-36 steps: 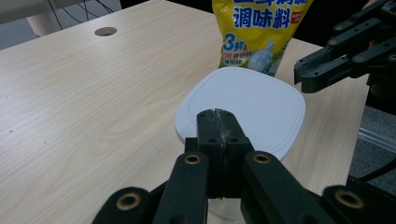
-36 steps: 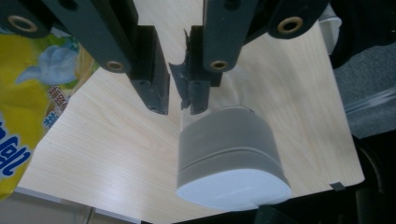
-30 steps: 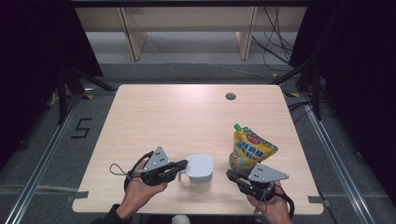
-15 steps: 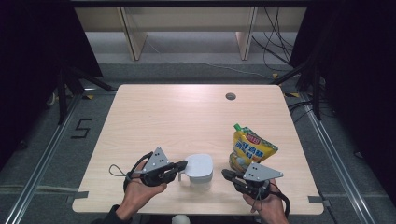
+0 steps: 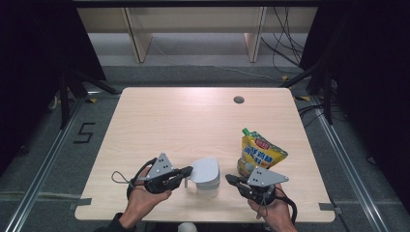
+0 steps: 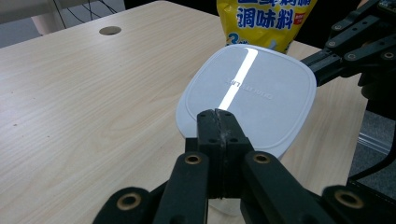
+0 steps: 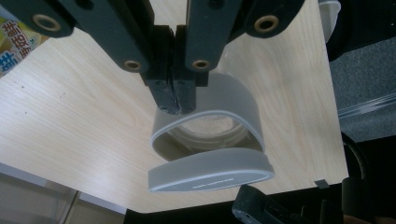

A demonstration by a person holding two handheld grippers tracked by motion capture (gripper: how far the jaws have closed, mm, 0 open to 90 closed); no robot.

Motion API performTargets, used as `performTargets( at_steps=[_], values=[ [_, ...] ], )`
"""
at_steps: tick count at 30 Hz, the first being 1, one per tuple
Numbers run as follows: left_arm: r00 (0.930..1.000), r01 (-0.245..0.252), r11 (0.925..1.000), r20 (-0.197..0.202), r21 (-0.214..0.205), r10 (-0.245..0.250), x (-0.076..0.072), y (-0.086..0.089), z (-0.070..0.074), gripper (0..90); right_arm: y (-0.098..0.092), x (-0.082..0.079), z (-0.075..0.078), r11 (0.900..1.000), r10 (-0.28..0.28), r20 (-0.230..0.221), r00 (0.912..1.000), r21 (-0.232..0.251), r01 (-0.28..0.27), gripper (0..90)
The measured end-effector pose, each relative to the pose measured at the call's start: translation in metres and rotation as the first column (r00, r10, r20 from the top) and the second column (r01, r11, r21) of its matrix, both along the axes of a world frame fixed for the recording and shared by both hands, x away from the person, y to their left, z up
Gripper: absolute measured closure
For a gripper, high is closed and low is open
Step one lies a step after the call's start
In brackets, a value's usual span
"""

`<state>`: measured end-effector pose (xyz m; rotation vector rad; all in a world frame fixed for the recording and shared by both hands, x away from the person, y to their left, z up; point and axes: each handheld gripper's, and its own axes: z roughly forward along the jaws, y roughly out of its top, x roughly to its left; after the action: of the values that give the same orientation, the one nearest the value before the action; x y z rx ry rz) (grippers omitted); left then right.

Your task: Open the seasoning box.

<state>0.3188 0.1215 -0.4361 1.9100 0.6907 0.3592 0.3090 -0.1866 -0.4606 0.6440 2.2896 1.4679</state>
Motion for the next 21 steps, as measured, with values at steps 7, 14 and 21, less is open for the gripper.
performTargets(
  at_steps=[7,14,21],
  values=[
    [1.0000,0.006,1.0000,-0.003,0.000,-0.006,0.000,0.000,0.000,89.0,0.006,0.003,0.005,0.9999,0.005,0.008,1.0000,0.013,-0.005,90.0],
    [0.9999,0.010,0.9999,0.001,0.001,-0.010,0.000,0.000,0.000,89.0,0.014,0.006,0.009,0.9998,0.019,0.013,0.9997,-0.005,-0.019,90.0],
    [0.9998,0.002,0.9998,-0.019,-0.020,-0.002,0.000,0.003,0.000,82.1,0.020,0.008,0.013,0.9990,0.044,0.010,0.9990,-0.009,-0.044,90.0]
  ],
)
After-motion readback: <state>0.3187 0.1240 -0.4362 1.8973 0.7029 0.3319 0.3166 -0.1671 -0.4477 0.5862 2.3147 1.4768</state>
